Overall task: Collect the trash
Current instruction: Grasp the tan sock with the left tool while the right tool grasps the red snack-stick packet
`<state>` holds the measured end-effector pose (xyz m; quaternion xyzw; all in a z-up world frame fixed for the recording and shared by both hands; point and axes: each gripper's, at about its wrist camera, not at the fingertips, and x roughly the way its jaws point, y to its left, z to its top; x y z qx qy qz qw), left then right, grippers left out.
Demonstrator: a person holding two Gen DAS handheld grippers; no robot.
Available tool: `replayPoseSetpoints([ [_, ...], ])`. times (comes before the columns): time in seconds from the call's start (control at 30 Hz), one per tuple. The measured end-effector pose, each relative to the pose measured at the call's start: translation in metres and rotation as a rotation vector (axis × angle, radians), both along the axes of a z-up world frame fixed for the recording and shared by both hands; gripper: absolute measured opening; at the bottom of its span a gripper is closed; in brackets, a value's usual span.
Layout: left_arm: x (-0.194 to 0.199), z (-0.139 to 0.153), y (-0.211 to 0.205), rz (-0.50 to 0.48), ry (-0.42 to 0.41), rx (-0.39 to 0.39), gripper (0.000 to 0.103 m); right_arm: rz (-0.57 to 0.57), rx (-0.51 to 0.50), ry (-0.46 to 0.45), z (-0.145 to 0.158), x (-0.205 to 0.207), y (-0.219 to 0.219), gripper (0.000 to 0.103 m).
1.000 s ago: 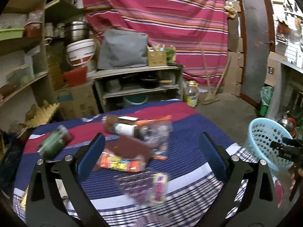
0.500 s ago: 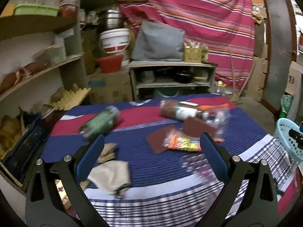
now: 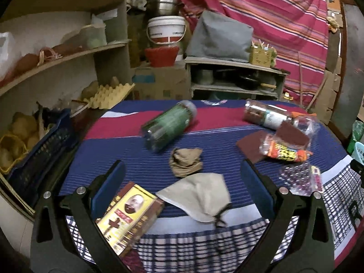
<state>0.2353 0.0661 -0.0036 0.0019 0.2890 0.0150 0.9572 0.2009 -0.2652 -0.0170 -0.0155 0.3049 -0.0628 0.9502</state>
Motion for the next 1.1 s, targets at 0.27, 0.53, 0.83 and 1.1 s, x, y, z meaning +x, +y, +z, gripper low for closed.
replayPoseSetpoints([
  [0.27, 0.033, -0.017, 0.015, -0.011, 0.089, -0.043, 0.091, 0.029, -0.015, 0.016, -0.003, 0.011, 0.025, 0.091],
  [0.53, 0.070, -0.037, -0.001, -0.054, 0.176, -0.029, 0.077, 0.028, -0.005, 0.026, -0.002, 0.022, 0.033, 0.091],
  [0.83, 0.090, -0.053, -0.002, -0.069, 0.252, -0.033, 0.048, 0.039, 0.013, 0.042, -0.005, 0.034, 0.042, 0.091],
  [1.1, 0.070, -0.023, 0.003, -0.050, 0.152, -0.034, 0.046, 0.087, 0.024, 0.051, -0.004, 0.050, 0.062, 0.091],
])
